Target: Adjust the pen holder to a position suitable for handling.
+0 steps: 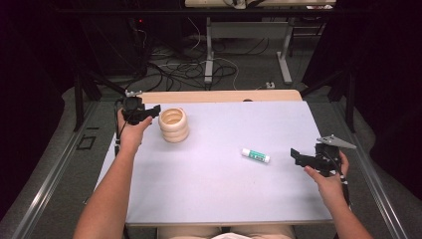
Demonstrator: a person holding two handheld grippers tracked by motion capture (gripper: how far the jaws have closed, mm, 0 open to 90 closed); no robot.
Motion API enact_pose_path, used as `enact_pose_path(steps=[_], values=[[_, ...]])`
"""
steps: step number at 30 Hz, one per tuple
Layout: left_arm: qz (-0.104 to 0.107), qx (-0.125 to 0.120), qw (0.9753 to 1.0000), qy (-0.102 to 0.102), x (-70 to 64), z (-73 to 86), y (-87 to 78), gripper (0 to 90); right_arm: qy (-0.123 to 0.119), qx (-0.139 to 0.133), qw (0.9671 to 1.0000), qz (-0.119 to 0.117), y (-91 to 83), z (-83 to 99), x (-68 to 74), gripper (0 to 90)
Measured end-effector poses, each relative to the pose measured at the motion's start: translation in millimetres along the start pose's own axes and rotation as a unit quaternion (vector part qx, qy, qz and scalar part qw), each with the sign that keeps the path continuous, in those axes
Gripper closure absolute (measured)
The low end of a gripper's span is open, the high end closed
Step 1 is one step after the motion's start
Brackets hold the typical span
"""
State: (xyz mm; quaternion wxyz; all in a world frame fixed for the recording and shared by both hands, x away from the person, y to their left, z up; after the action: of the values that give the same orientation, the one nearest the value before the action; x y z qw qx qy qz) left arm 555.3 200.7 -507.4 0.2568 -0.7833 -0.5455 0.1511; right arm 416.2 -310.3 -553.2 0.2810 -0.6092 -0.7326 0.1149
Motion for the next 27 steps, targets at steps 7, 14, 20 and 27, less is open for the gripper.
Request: enact_pose_path(steps=[7, 14, 20, 27], values=[[0.016, 0.021, 0.9996, 0.011, -3.4, 8.8, 15.6, 36.4, 0.0, 0.006, 1.0, -0.004, -0.2, 1.8, 0.5, 2.0], [0.021, 0.039, 0.999, 0.01, -9.7, 14.4, 30.4, 38.9, 0.002, 0.007, 1.0, -0.004, -0.2, 2.8, 1.0, 2.3], [0.023, 0.056, 0.9981, 0.008, -13.0, 20.4, 40.6, 41.5, 0.0, 0.008, 1.0, -0.001, 0.2, 3.5, -0.3, 2.6], [0.023, 0.071, 0.9972, 0.001, -13.9, 26.1, 46.8, 49.4, 0.0, 0.007, 1.0, -0.001, -0.1, 2.9, -1.4, 2.9]])
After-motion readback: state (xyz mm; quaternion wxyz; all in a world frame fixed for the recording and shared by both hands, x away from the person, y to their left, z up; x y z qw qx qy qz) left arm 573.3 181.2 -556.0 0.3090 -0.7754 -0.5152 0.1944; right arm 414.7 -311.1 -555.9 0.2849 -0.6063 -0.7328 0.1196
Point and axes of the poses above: each handheld gripper's, and its own axes: y roughly forward along the jaws, z roughly out of its underside, x roughly to its left, the point moved 9 cm from there along y, roughly forward along the jaws, and after that the axes turned 12 degrees about y, right-handed, at the moved point
